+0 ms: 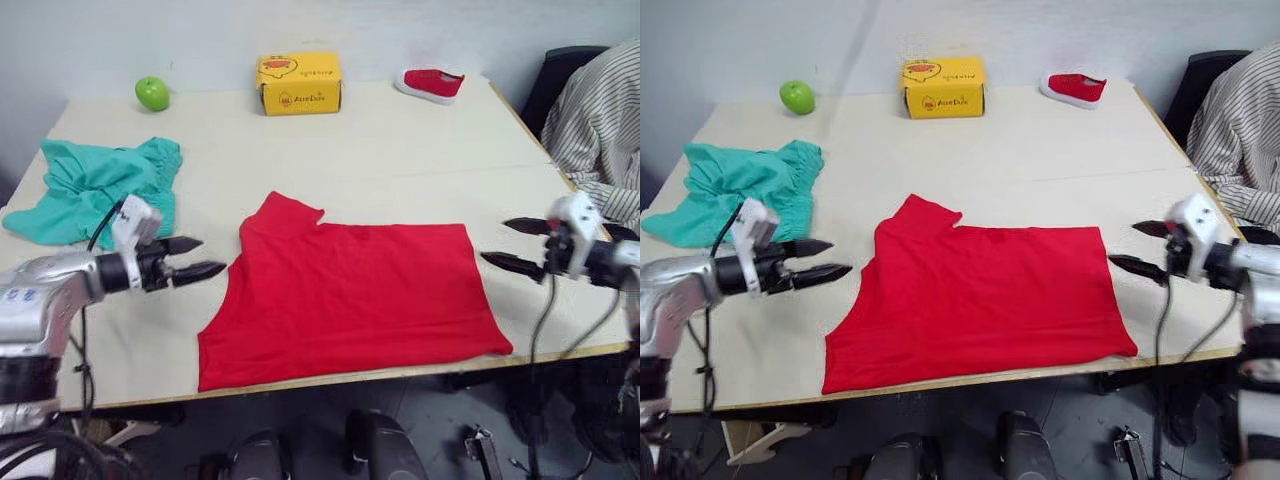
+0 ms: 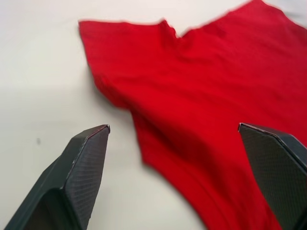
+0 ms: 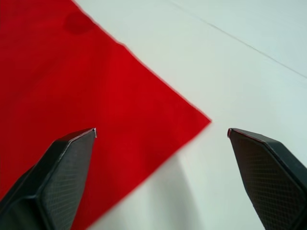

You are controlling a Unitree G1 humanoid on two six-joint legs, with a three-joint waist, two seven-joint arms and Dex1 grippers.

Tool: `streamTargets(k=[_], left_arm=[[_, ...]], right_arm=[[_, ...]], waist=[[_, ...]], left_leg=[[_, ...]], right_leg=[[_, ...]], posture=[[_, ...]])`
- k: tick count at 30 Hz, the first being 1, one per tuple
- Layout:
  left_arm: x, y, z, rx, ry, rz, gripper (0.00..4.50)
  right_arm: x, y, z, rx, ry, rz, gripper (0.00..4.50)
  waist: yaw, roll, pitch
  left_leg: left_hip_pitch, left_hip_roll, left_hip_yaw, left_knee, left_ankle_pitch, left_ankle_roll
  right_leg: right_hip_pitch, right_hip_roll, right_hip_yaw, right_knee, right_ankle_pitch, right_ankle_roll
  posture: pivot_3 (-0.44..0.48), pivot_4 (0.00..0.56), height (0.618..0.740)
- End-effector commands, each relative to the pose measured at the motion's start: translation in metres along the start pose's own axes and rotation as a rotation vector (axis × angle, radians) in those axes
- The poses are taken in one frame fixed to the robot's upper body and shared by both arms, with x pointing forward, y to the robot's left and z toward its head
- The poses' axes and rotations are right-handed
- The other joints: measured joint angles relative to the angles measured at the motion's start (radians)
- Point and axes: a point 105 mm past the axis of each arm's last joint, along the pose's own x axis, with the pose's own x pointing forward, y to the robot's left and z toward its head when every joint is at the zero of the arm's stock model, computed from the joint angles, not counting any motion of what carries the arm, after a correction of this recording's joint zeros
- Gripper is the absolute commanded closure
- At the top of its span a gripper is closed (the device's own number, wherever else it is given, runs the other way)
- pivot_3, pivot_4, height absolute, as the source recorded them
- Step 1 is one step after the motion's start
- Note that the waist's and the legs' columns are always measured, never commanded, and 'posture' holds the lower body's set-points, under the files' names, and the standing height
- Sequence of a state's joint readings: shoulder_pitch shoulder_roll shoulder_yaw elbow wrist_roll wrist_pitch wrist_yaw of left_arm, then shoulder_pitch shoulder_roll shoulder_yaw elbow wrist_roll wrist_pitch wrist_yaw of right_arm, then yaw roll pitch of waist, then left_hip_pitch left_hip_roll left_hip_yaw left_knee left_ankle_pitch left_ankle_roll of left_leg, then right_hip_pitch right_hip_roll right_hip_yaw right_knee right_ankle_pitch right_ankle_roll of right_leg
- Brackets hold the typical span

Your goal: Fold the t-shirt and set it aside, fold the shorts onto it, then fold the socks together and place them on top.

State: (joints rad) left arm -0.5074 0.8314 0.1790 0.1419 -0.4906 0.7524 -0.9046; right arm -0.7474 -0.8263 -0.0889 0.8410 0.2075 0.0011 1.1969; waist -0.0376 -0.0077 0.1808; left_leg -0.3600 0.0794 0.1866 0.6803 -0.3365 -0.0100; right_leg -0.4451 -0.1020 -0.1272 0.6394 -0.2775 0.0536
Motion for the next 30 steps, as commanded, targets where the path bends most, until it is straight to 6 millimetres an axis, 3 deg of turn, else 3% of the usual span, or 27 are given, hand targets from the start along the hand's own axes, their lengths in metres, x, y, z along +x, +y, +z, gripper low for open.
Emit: streamTargets(k=[1,7,15,30], left_arm=[[0.011,0.02,-0.001,-0.027,0.023,0.069,0.0],[0.04,0.039,0.006,-0.041,0.028,0.101,0.0],[0.061,0.038,0.002,0.0,0.06,0.058,0.0],[0.053,0.039,-0.002,-0.001,0.061,0.06,0.0]], right_arm=[[0.015,-0.009,0.01,0.008,0.014,-0.022,0.03],[0.04,-0.013,0.009,0.079,0.072,-0.061,0.03],[0.049,-0.018,-0.004,0.137,0.175,-0.141,0.03],[0.07,-0.004,-0.003,0.188,0.137,-0.101,0.03]], waist=[[0.0,0.0,0.0],[0.0,-0.001,0.001],[-0.008,-0.001,0.001],[-0.047,-0.002,0.001]], left_leg=[[-0.001,0.001,0.004,-0.001,0.0,-0.001],[-0.002,0.001,0.012,0.003,0.001,0.0],[-0.001,0.001,0.015,0.003,0.001,0.0],[0.002,0.002,0.016,0.003,0.002,-0.001]], right_leg=[[-0.002,0.002,0.001,0.0,0.0,0.0],[-0.003,0.004,0.004,0.0,0.001,0.001],[-0.004,0.004,0.009,0.004,0.001,0.002],[-0.004,0.005,0.014,0.007,0.001,0.002]], posture=[[0.0,0.15,0.74],[0.0,0.15,0.74],[0.0,0.15,0.74],[0.0,0.15,0.74]])
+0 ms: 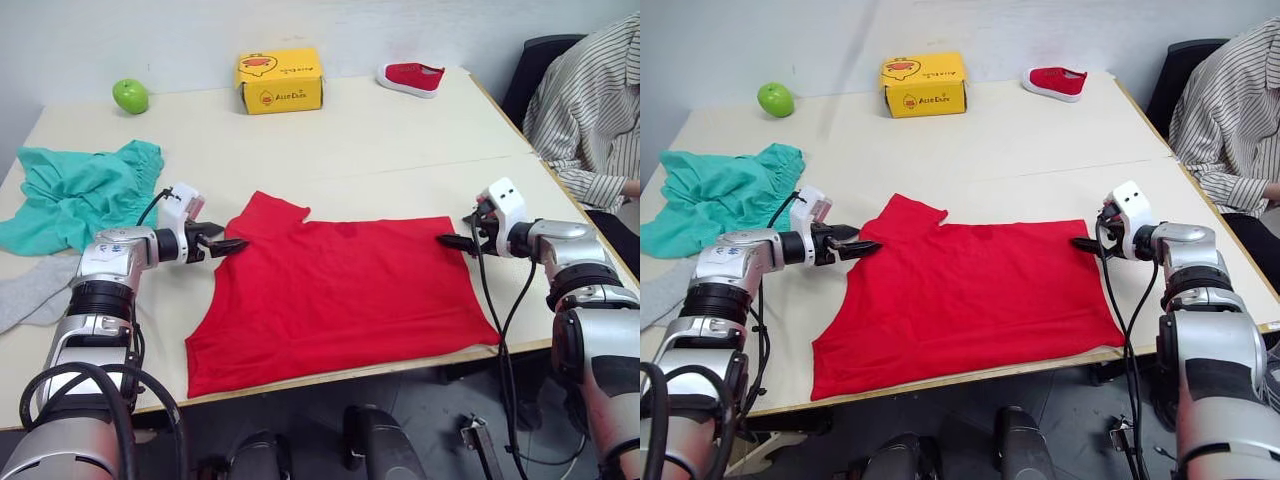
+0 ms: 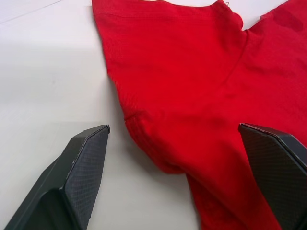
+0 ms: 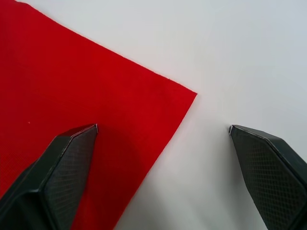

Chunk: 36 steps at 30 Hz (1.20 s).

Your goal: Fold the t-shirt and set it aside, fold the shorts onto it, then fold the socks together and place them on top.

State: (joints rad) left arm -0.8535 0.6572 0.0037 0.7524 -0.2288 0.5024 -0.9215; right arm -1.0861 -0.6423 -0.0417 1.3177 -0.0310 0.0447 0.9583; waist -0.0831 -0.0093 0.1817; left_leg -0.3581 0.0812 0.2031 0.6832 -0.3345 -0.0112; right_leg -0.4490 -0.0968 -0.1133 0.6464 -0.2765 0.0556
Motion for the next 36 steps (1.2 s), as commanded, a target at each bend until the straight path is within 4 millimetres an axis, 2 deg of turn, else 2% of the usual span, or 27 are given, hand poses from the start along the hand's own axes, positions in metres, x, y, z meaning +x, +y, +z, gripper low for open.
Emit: streamTargets(k=[1,2,5,13,16,22,29,35,36], left_arm=[[-0.011,0.003,0.012,0.035,-0.035,0.016,0.0],[-0.011,0.003,0.012,0.034,-0.036,0.017,0.0],[-0.01,0.002,0.012,0.033,-0.039,0.018,0.0],[-0.01,0.003,0.011,0.032,-0.04,0.031,0.0],[-0.009,0.004,0.008,0.033,-0.039,0.039,0.0],[-0.001,0.008,0.008,0.023,-0.049,0.067,0.0],[0.019,0.012,0.017,0.007,-0.056,0.11,0.0],[0.042,-0.002,0.021,-0.012,-0.026,0.045,0.0],[0.043,-0.003,0.021,-0.003,-0.011,0.048,0.19]], right_arm=[[0.007,0.011,0.013,0.011,-0.051,0.06,0.03],[0.008,0.013,0.015,0.028,-0.063,0.076,0.03],[0.011,0.018,0.017,0.029,-0.075,0.099,0.63],[0.012,0.014,0.016,-0.02,-0.065,0.057,3.49],[0.009,0.009,0.013,-0.063,-0.054,0.029,4.43],[0.003,0.007,0.011,-0.134,-0.049,0.036,4.47],[0.004,0.018,0.006,-0.142,-0.066,0.114,4.47],[0.004,0.022,0.002,-0.141,-0.073,0.147,4.47],[0.004,0.022,0.002,-0.141,-0.075,0.148,4.49]], waist=[[-0.004,0.0,0.0],[-0.005,0.0,0.0],[-0.006,0.0,0.0],[-0.003,0.0,0.0],[-0.003,0.0,0.0],[-0.002,0.0,0.0],[0.0,0.0,0.0],[-0.001,-0.001,0.0],[-0.001,-0.001,0.0]], left_leg=[[0.0,0.0,0.0,0.0,0.0,0.0],[0.0,0.0,0.0,0.0,0.0,0.0],[0.001,0.0,0.0,-0.001,0.0,0.0],[0.001,0.0,0.0,-0.001,0.0,0.0],[0.001,0.0,0.0,-0.001,0.0,0.0],[0.001,0.0,0.001,-0.001,0.0,0.0],[0.002,0.0,0.002,0.0,0.0,0.0],[0.002,-0.001,0.002,-0.001,0.0,0.0],[0.002,-0.001,0.002,-0.001,0.0,0.0]], right_leg=[[0.0,0.0,0.0,0.0,0.0,0.0],[0.0,0.0,0.0,0.0,0.0,0.0],[0.0,0.001,0.002,0.0,0.0,0.0],[0.0,0.001,0.004,0.0,0.0,0.0],[0.0,0.001,0.005,0.0,0.0,0.0],[0.0,0.0,0.005,0.0,0.0,0.0],[0.0,0.001,0.003,0.0,0.0,0.0],[0.0,0.001,0.0,0.0,0.0,0.0],[0.0,0.001,0.0,0.0,0.0,0.0]], posture=[[0.0,0.15,0.74],[0.0,0.15,0.74],[0.0,0.15,0.74],[0.0,0.15,0.74],[0.0,0.15,0.74],[0.0,0.15,0.74],[0.0,0.15,0.74],[0.0,0.15,0.74],[0.0,0.15,0.74]])
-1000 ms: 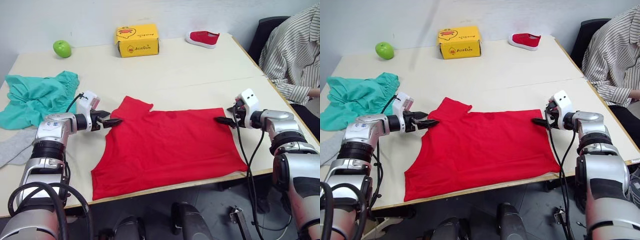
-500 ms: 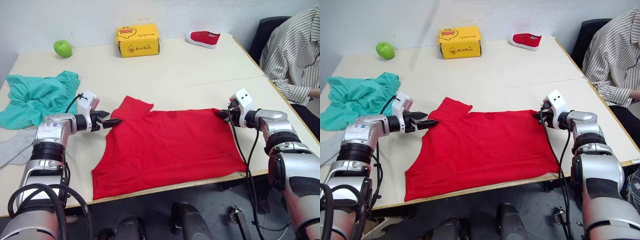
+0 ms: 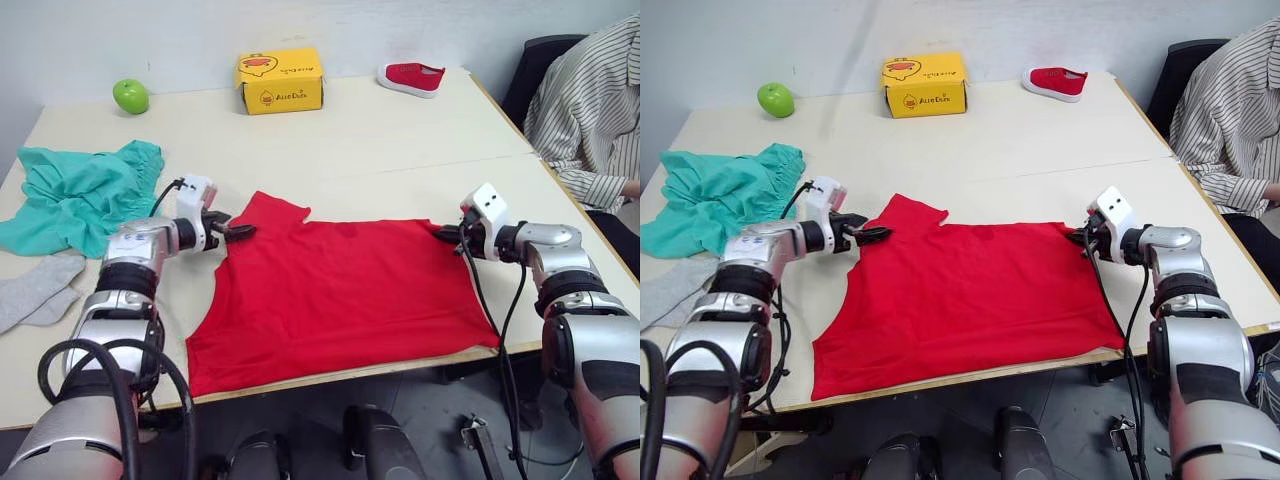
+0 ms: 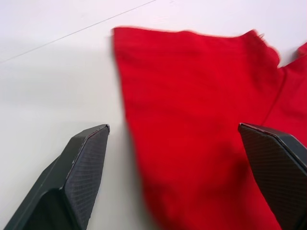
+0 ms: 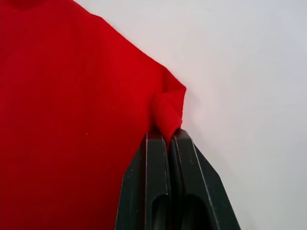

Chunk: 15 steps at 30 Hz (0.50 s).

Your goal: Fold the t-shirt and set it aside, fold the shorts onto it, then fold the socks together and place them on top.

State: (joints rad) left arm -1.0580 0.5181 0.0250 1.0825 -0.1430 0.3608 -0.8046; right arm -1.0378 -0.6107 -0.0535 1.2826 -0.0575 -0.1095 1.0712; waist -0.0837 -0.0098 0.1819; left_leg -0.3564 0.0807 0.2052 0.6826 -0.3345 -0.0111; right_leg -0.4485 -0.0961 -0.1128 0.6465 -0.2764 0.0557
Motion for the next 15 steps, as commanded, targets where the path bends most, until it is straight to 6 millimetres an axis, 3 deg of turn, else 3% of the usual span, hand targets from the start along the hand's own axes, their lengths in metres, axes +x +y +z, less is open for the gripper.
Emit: streamTargets(k=[1,14,15], left_arm=[[0.003,-0.003,0.003,0.03,0.038,-0.012,0.39],[-0.002,0.007,0.004,0.061,0.007,0.04,4.49],[-0.003,0.007,0.006,0.059,-0.014,0.038,4.49]], right_arm=[[-0.004,-0.001,0.002,-0.007,-0.02,0.003,4.5],[-0.011,-0.001,0.004,-0.025,-0.077,0.014,4.5],[-0.012,-0.001,0.007,-0.029,-0.095,0.016,4.5]], waist=[[0.0,0.0,0.0],[-0.001,0.0,0.0],[-0.001,0.0,0.0]], left_leg=[[0.0,0.0,0.0,0.0,0.0,0.0],[0.0,0.0,0.0,0.0,0.0,0.0],[0.0,0.0,0.0,0.0,0.0,0.0]], right_leg=[[0.0,0.0,0.0,0.0,0.0,0.0],[0.0,0.0,0.0,0.0,0.0,0.0],[0.0,0.0,0.0,0.0,0.0,0.0]], posture=[[0.0,0.15,0.74],[0.0,0.15,0.74],[0.0,0.15,0.74]])
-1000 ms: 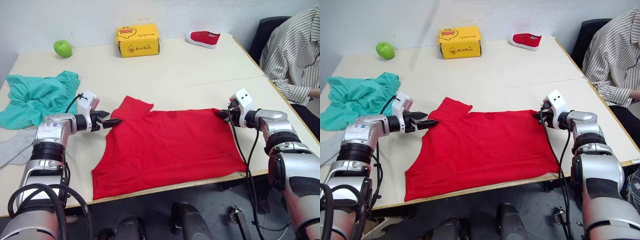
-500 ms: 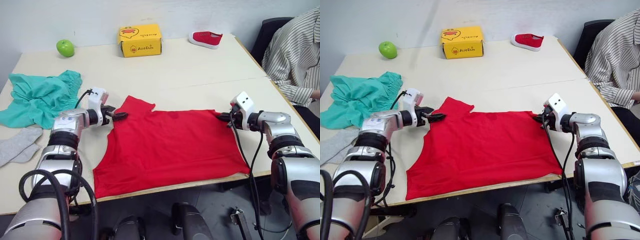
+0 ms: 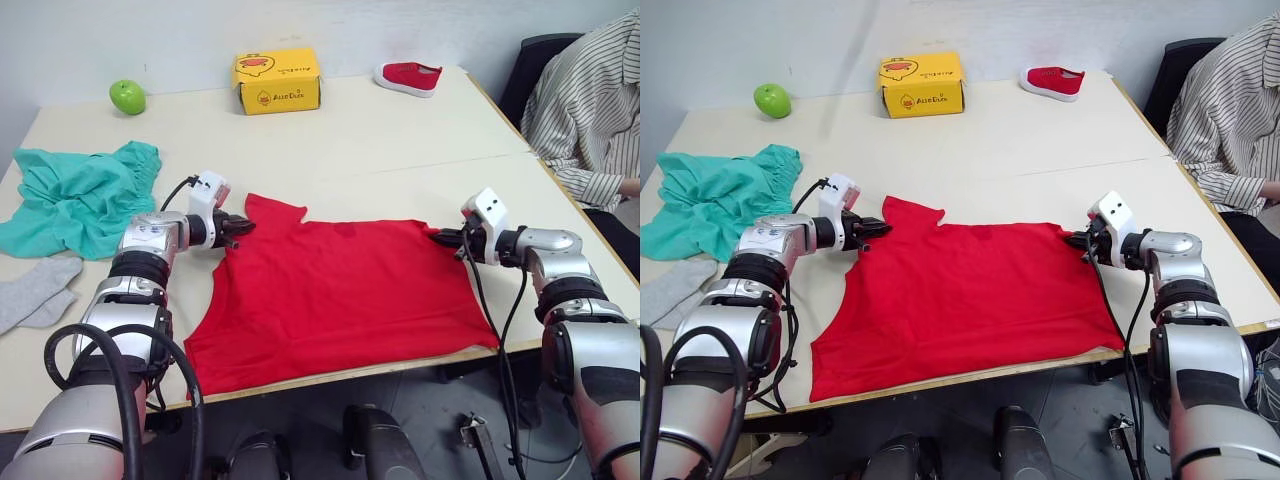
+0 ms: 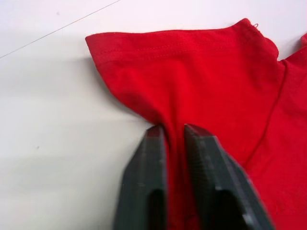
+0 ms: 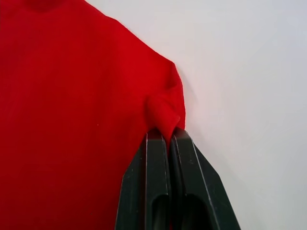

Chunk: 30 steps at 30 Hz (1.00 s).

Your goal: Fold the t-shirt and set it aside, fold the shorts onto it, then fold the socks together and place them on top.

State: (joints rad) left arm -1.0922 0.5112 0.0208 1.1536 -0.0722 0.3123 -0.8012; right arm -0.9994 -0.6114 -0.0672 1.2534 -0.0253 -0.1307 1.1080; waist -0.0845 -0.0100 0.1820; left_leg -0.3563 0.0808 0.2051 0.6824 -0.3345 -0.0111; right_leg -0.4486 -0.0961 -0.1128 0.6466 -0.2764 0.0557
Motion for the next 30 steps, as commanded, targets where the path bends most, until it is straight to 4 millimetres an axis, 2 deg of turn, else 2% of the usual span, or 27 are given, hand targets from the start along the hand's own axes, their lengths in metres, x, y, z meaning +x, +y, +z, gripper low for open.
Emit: streamTargets(k=[1,8,13,24,30], left_arm=[[-0.006,0.004,0.013,0.013,-0.085,0.008,4.49],[-0.021,0.004,0.04,0.007,-0.246,-0.033,4.49],[-0.037,0.0,0.052,0.059,-0.303,-0.09,4.49],[-0.064,-0.009,0.041,0.121,-0.304,-0.148,4.49],[-0.08,-0.025,0.034,0.15,-0.318,-0.201,4.49]], right_arm=[[-0.01,-0.006,0.013,-0.032,-0.077,-0.014,4.5],[-0.016,-0.011,0.033,-0.019,-0.182,-0.021,4.5],[-0.029,-0.016,0.051,-0.011,-0.263,-0.009,4.5],[-0.06,-0.022,0.05,0.044,-0.327,-0.002,4.5],[-0.069,-0.016,0.042,0.064,-0.34,0.025,4.5]], waist=[[0.0,0.0,0.0],[-0.001,0.0,0.0],[-0.001,0.0,0.0],[0.002,0.0,0.0],[0.003,0.0,0.0]], left_leg=[[0.0,0.0,0.0,0.0,0.0,0.0],[0.0,0.0,0.0,0.0,0.0,0.0],[0.0,0.0,0.0,0.0,0.0,0.0],[0.0,0.0,-0.001,0.0,0.0,0.0],[0.0,0.001,-0.003,0.0,0.0,0.0]], right_leg=[[0.0,0.0,0.0,0.0,0.0,0.0],[0.0,0.0,0.0,0.0,0.0,0.0],[0.0,0.0,0.0,0.0,0.0,0.0],[0.0,0.0,0.002,0.0,0.0,0.0],[0.0,0.0,0.005,0.0,0.0,0.0]], posture=[[0.0,0.15,0.74],[0.0,0.15,0.74],[0.0,0.15,0.74],[0.0,0.15,0.74],[0.0,0.15,0.74]])
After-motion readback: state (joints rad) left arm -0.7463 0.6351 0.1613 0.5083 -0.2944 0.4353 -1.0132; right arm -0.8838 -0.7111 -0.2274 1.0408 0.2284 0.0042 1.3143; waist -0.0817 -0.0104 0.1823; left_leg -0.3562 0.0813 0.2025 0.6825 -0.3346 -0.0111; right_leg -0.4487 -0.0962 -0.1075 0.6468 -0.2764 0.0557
